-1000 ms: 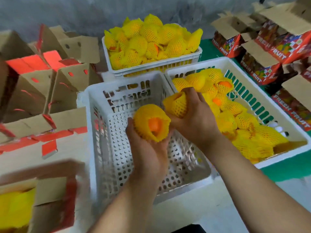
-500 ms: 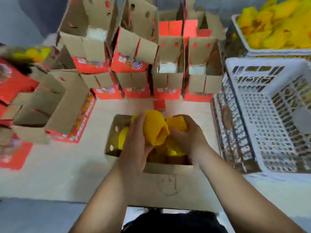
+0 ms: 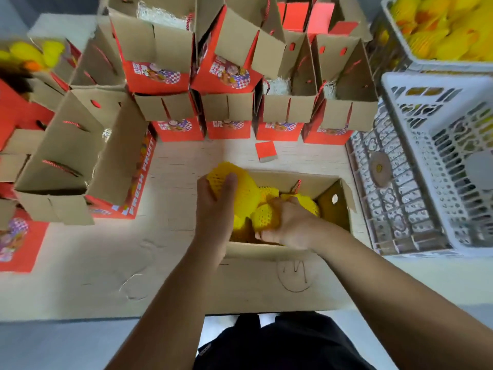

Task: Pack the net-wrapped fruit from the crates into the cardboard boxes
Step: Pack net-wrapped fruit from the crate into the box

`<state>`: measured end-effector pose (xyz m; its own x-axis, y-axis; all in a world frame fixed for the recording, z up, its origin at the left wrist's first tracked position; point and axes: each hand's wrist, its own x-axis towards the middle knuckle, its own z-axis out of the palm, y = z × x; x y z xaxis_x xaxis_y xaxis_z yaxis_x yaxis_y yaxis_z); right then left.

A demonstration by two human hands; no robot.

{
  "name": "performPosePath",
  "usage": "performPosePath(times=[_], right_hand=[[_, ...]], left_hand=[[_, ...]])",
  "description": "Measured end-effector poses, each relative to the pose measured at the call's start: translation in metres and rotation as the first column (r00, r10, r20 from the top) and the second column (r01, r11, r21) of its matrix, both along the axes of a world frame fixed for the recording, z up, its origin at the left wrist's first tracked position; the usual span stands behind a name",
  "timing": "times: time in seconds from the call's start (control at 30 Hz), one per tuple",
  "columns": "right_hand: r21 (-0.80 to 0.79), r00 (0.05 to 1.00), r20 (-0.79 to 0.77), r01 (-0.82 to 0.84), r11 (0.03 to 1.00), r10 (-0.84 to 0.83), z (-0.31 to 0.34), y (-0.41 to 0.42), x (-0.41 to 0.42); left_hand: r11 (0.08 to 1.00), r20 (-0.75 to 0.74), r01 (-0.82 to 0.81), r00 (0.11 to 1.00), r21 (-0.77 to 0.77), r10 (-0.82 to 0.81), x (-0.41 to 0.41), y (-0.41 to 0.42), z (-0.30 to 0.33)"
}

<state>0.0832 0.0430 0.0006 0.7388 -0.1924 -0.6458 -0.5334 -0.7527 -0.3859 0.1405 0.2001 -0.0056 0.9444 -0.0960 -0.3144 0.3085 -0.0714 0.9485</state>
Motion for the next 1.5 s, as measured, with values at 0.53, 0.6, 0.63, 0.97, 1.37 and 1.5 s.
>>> performPosePath(times=[0.53, 0.6, 0.63, 0.97, 1.37, 1.5], right_hand=[[0.027, 0.998, -0.055, -0.022, 0.999, 0.023, -0.019, -0.008, -0.001], [0.086, 0.998, 0.026, 0.046, 0.995, -0.049, -0.02, -0.013, -0.011], [0.089, 0.997, 0.047, 0.056, 0.994, -0.06, -0.021, -0.013, -0.014], [-0.165, 0.994, 0.106, 0.046, 0.985, -0.029, -0.02, 0.016, 0.008], [-0.149, 0.994, 0.05, 0.104, 0.983, -0.097, -0.025, 0.016, 0.008], [-0.138, 0.995, 0.039, 0.096, 0.986, -0.092, -0.025, 0.015, 0.01]], left_hand=[[0.068, -0.374, 0.599, 0.58, 0.798, -0.724, 0.016, -0.006, 0.009], [-0.04, -0.44, 0.608, 0.526, 0.793, -0.728, 0.022, -0.01, 0.008], [-0.08, -0.461, 0.605, 0.508, 0.792, -0.728, 0.025, -0.011, 0.007], [0.161, -0.345, 0.635, 0.595, 0.755, -0.726, 0.026, -0.01, -0.013], [0.528, -0.398, 0.642, 0.763, 0.556, -0.509, 0.043, -0.03, -0.008], [0.642, -0.338, 0.57, 0.821, 0.513, -0.46, 0.047, -0.025, -0.01]])
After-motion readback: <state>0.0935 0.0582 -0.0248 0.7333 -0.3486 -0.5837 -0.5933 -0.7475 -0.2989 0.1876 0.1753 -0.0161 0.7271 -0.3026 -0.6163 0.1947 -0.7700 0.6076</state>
